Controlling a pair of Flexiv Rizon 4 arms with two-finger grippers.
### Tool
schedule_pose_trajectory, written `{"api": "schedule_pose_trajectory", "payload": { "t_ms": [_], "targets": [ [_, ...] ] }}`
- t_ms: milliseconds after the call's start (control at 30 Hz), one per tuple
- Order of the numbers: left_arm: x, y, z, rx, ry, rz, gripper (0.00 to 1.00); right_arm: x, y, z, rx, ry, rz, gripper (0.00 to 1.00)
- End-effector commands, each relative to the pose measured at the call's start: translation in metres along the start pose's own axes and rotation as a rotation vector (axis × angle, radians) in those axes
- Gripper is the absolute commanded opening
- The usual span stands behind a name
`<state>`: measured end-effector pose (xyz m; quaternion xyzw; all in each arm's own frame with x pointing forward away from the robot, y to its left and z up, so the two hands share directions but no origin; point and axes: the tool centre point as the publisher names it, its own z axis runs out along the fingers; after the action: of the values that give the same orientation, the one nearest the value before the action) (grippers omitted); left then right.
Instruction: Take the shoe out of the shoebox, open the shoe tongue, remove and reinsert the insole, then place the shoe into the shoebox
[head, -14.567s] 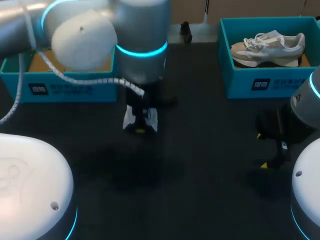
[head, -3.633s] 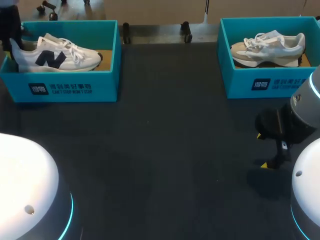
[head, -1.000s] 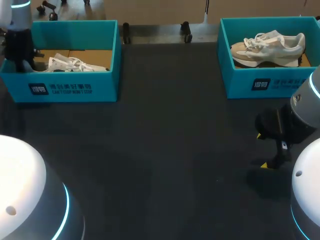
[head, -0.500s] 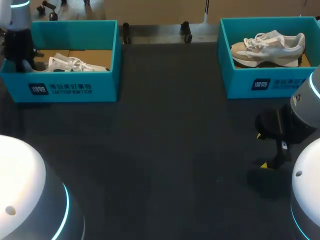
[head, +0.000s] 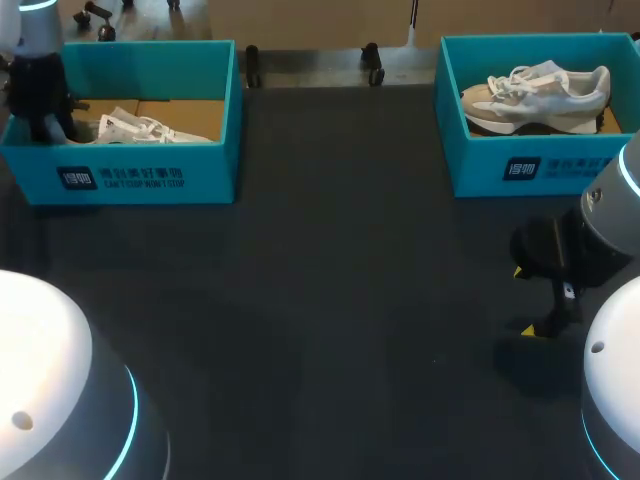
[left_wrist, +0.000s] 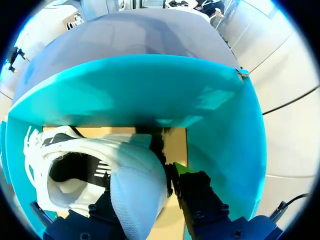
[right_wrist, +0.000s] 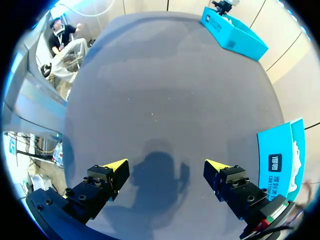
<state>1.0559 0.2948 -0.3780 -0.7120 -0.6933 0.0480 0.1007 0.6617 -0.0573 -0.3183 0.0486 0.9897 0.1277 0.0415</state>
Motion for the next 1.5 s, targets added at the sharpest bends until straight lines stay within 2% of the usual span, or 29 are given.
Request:
{"api": "schedule_pose_trajectory", "payload": {
  "t_ms": [33, 233, 367, 433, 533, 700, 1000, 1333, 1500],
  "targets": [
    [-0.001, -0.001, -0.001, -0.001, 0.008, 0.002, 0.36, 0.001, 0.0, 0.0, 0.0, -0.002, -0.001, 1.0],
    [-0.001, -0.002, -0.001, -0.002, 0.003, 0.002, 0.45, 0.001, 0.0, 0.0, 0.0, -0.002, -0.001, 1.0],
    [0.0, -0.002, -0.001, -0.002, -0.001, 0.003, 0.57, 0.001, 0.0, 0.0, 0.0, -0.002, -0.001, 1.0],
    [0.0, -0.003, -0.002, -0.003, -0.004, 0.002, 0.59, 0.001, 0.0, 0.0, 0.0, -0.002, -0.001, 1.0],
    [-0.001, -0.004, -0.008, -0.01, -0.012, 0.004, 0.65, 0.001, 0.0, 0.0, 0.0, -0.002, -0.001, 1.0],
    [-0.003, -0.007, -0.017, -0.025, -0.019, 0.008, 0.82, 0.001, 0.0, 0.0, 0.0, -0.002, -0.001, 1.0],
    [-0.005, -0.015, -0.035, -0.051, -0.038, 0.013, 1.0, 0.001, 0.0, 0.0, 0.0, -0.002, -0.001, 1.0],
    [-0.004, -0.029, -0.069, -0.101, -0.063, -0.001, 1.0, 0.001, 0.0, 0.0, 0.0, -0.002, -0.001, 1.0],
    [-0.001, -0.045, -0.093, -0.127, -0.08, 0.001, 1.0, 0.001, 0.0, 0.0, 0.0, -0.002, -0.001, 1.0]
  ]
}}
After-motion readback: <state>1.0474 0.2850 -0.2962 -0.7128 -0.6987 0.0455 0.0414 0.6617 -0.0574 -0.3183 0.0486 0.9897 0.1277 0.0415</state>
